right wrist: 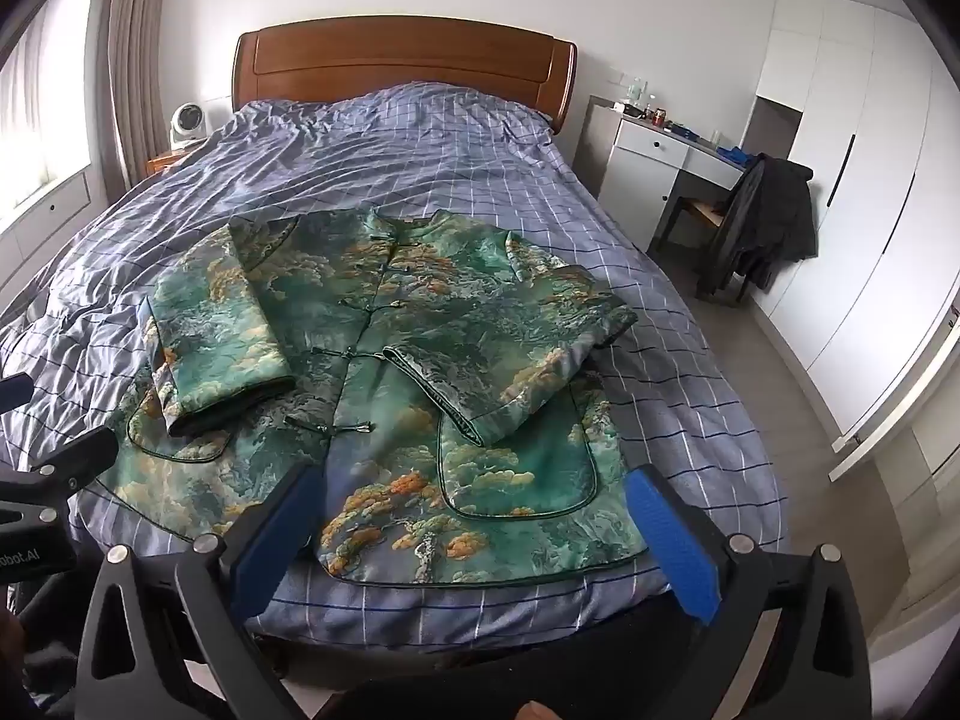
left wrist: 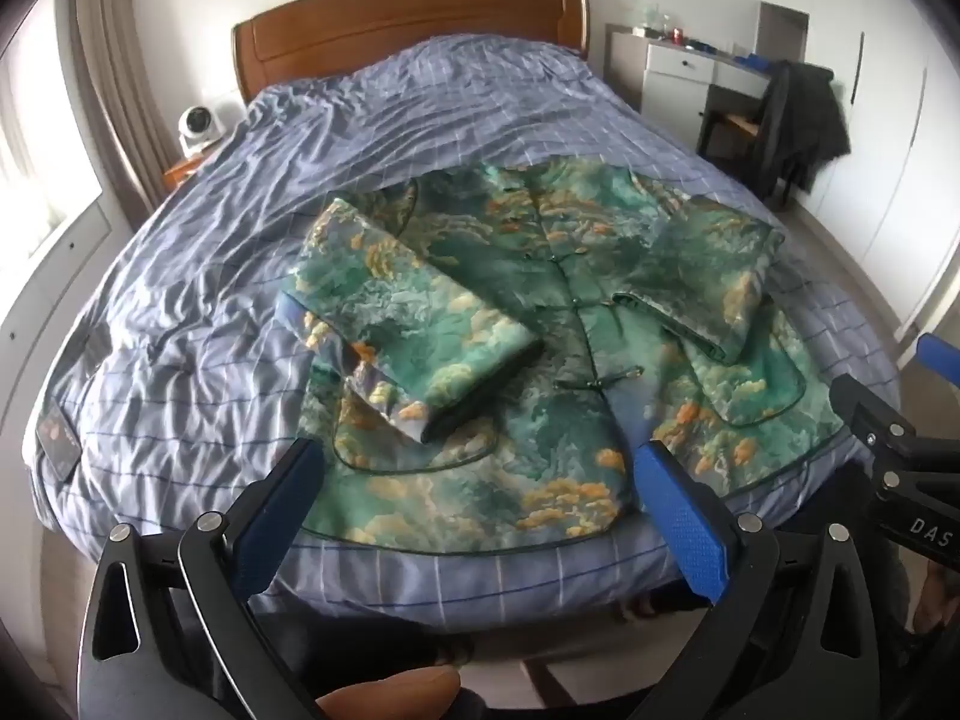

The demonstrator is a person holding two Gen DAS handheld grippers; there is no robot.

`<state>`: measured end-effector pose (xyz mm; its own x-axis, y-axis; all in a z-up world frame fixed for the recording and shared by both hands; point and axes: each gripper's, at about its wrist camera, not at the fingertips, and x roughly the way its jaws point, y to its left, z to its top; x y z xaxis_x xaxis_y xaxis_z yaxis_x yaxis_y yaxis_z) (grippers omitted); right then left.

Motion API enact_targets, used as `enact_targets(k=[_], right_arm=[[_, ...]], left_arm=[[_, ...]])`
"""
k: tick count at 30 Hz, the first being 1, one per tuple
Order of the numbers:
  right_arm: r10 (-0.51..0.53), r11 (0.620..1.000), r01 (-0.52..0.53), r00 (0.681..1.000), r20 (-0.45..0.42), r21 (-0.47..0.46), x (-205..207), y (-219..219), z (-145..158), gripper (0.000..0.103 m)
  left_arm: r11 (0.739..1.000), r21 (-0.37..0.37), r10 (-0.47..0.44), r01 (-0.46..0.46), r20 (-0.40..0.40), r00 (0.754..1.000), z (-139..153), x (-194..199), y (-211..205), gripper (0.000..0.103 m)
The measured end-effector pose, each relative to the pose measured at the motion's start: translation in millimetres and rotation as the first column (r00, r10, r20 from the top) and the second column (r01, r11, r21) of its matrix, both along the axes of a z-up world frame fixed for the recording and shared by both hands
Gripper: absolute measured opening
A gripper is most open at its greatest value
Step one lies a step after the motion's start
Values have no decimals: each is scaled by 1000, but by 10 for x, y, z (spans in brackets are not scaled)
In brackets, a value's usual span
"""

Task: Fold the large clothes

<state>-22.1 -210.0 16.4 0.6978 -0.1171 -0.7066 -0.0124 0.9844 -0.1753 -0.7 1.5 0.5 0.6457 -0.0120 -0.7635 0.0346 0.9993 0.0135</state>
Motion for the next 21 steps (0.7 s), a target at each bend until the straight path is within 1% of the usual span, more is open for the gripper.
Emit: enact_targets(k=[2, 3, 7, 13, 14, 19, 21], right_arm=[[0, 1000, 0, 1000, -2, -3, 1, 7, 7, 103], [1, 1000, -1, 1000, -2, -3, 2, 9, 9, 103], [2, 1000, -2, 1000, -7, -1, 9, -2, 14, 103], [0, 1000, 0, 1000, -12, -3, 4, -24, -41, 103], [3, 1000, -3, 1000, -11, -10, 18, 21, -37, 103], [2, 1000, -2, 1000, -14, -17, 18, 41, -33, 103], [2, 1000, -2, 1000, -16, -16, 15, 38, -38, 103]], left_arm=[[1000, -2, -2, 2, -3, 1000, -6, 8, 28, 103], [1000, 27, 1, -1, 7, 1000, 5, -5, -20, 103], [1000, 16, 6, -6, -6, 1000, 9, 0, 3, 103], [1000, 20, 13, -13, -6, 1000, 17, -92, 21, 103], [1000, 28, 4, -3, -3, 1000, -28, -34, 0, 103], [1000, 27, 3, -3, -11, 1000, -33, -38, 43, 103], [1000, 30, 5, -4, -19, 1000, -102, 26, 57, 103]])
